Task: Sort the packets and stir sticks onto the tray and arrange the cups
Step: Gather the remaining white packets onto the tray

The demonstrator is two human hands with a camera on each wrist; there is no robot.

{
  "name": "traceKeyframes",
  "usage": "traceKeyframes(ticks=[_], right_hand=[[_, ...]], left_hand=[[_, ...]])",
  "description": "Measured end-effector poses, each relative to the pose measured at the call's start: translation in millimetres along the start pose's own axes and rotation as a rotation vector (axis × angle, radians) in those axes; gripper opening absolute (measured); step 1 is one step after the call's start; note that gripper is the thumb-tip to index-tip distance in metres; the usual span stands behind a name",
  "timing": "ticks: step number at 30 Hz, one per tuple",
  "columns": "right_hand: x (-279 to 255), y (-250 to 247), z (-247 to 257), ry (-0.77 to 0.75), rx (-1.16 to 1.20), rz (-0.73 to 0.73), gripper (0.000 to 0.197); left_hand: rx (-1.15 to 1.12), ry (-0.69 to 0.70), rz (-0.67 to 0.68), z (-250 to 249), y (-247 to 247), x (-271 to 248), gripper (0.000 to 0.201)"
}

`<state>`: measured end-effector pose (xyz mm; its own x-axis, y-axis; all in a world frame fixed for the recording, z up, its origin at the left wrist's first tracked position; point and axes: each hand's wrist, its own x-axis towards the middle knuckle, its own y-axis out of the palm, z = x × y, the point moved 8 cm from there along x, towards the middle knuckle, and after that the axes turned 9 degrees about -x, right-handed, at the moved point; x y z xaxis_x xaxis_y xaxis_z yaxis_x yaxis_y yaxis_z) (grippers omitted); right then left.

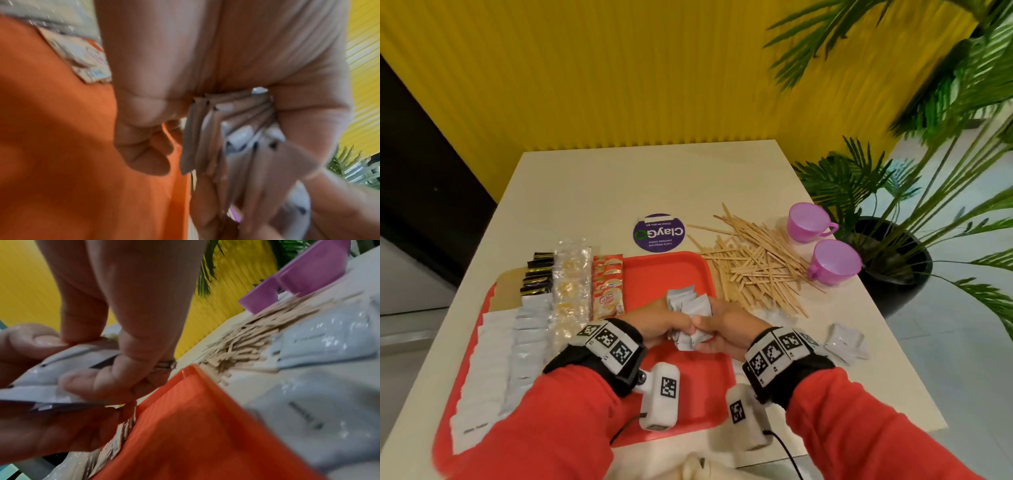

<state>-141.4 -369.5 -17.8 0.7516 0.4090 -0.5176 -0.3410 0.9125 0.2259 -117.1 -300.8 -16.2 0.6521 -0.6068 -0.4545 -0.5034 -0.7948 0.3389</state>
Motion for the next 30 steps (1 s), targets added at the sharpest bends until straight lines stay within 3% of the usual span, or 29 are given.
traceKeyframes(ticks=[5, 8, 10, 14, 16, 20, 22, 24, 25, 30], right_hand=[[26, 42, -10, 0.081, -0.054, -0.015, 0.021], [44, 63, -13, 0.083, -0.134, -0.074, 0.022], [57, 73, -14, 0.088, -0.195, -0.131, 0.024], [74, 85, -15, 0.068, -0.390, -0.229, 0.029], [76, 89, -11, 0.043, -0.460, -0.296, 0.026], [82, 91, -10, 0.059, -0.630, -0.421, 0.039], [85, 89, -14, 0.118, -0.759, -0.473, 0.045], [86, 84, -21, 0.220, -0.952, -0.523, 0.059], [83, 83, -24, 0.261, -1.011, -0.542, 0.066], [77, 84, -36, 0.287, -0.989, -0.574, 0.086]], left_hand=[[0.492, -0.067, -0.042, -12, -47, -33, 0.047], [0.889, -0.099, -0.247, -28, -89, -46, 0.051], [1.013, -0.130, -0.310, -38, -104, -53, 0.048], [1.123, -0.186, -0.308, -45, -124, -53, 0.029], [1.180, -0.213, -0.286, -44, -128, -52, 0.026], [1.314, -0.187, -0.247, -45, -131, -44, 0.028], [1.364, -0.203, -0.241, -45, -134, -42, 0.023], [1.438, -0.226, -0.231, -46, -135, -41, 0.006], [1.474, -0.224, -0.226, -47, -136, -40, 0.011], [1.529, -0.186, -0.197, -49, -137, -39, 0.015]])
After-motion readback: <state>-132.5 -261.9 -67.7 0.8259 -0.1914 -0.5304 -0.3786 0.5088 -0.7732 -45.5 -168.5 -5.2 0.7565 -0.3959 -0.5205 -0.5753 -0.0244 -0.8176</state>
